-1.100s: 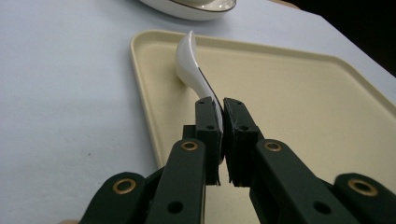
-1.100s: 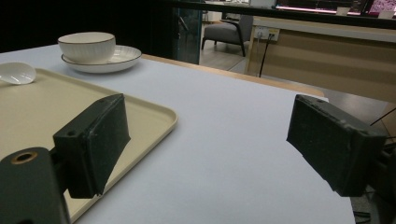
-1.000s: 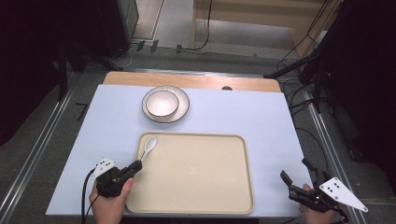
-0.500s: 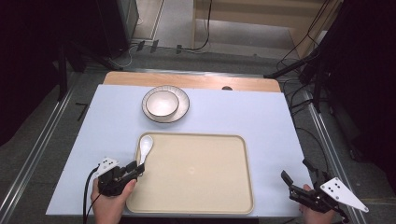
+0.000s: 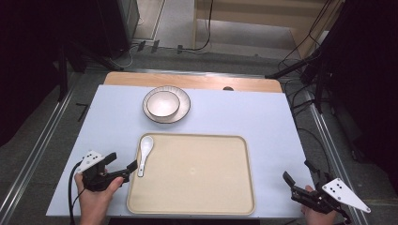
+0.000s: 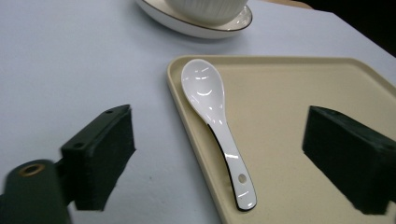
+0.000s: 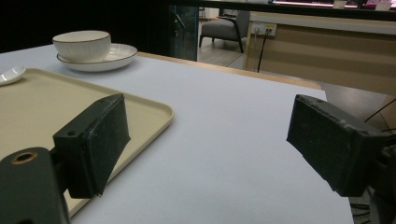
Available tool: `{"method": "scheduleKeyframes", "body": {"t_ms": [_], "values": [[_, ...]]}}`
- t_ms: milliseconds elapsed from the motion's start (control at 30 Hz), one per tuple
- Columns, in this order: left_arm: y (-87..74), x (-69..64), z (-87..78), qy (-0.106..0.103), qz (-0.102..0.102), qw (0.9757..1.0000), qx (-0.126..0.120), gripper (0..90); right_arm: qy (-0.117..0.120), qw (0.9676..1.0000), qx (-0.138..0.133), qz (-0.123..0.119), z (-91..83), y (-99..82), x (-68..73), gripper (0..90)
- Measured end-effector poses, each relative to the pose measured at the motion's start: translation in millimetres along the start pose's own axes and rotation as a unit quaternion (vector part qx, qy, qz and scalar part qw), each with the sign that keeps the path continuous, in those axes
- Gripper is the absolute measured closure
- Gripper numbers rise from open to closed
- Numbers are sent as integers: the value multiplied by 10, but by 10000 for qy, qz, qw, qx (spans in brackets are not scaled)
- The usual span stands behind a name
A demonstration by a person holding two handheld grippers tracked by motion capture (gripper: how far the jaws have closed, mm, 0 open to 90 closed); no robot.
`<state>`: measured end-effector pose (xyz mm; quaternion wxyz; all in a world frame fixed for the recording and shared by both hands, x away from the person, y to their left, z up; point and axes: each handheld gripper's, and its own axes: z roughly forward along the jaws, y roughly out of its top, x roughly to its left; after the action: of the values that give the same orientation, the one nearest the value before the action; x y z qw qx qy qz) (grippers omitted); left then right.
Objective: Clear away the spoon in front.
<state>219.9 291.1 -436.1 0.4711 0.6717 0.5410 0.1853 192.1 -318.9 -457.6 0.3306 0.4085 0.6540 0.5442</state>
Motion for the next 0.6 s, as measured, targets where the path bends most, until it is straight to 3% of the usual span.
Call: {"method": "scheduleKeyframes", "body": {"t_ms": [67,300,600], "values": [[25,66,-51,-80,20,9999,-85,0,-24,10000,18,38,9,-7,-9,133],[57,277,-234,19,-16,9996,-273,0,-39,10000,25,59,14,-12,-19,133],[16,517,-411,143,285,9992,-243,0,-140,9999,4,67,-25,-7,-63,133]]}}
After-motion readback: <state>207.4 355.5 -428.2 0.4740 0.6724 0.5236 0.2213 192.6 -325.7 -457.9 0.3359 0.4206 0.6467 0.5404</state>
